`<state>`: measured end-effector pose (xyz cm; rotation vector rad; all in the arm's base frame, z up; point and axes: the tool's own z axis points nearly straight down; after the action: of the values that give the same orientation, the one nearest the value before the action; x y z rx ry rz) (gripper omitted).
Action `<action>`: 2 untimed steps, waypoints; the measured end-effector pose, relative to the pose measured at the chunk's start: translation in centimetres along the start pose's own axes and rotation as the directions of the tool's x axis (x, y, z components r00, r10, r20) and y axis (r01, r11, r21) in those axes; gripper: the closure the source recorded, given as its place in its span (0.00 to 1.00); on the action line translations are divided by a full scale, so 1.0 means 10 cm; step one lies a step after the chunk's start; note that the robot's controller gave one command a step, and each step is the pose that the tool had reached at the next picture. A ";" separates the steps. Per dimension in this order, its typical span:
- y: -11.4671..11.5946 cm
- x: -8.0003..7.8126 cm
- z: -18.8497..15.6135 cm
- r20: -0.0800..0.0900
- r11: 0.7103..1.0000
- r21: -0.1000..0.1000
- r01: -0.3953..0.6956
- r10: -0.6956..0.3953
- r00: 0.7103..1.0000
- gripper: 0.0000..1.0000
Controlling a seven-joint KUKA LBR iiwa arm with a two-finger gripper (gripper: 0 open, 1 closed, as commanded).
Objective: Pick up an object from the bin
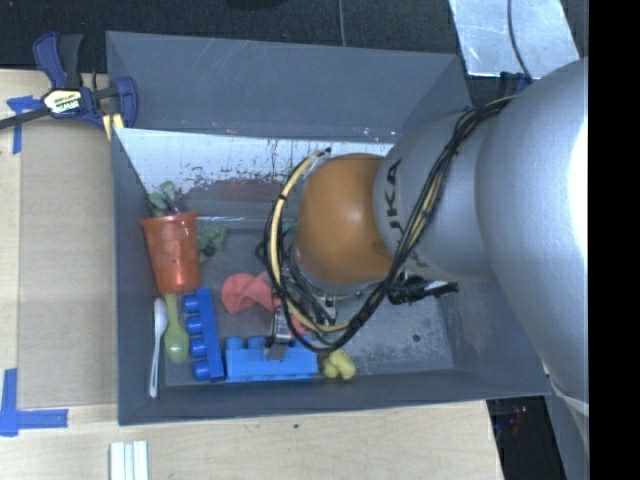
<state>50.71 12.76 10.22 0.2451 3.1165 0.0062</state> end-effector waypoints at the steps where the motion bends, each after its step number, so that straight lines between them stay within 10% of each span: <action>1: -0.30 -0.33 0.21 0.000 0.999 -0.001 0.036 -0.036 0.999 0.00; 2: 0.09 -0.38 -0.06 -0.004 0.974 -0.002 -0.227 0.227 0.974 1.00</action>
Offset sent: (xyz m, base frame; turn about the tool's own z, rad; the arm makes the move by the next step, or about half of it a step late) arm 0.0379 0.0030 0.0068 0.2300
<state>54.56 13.05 10.92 0.5999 3.0718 0.0131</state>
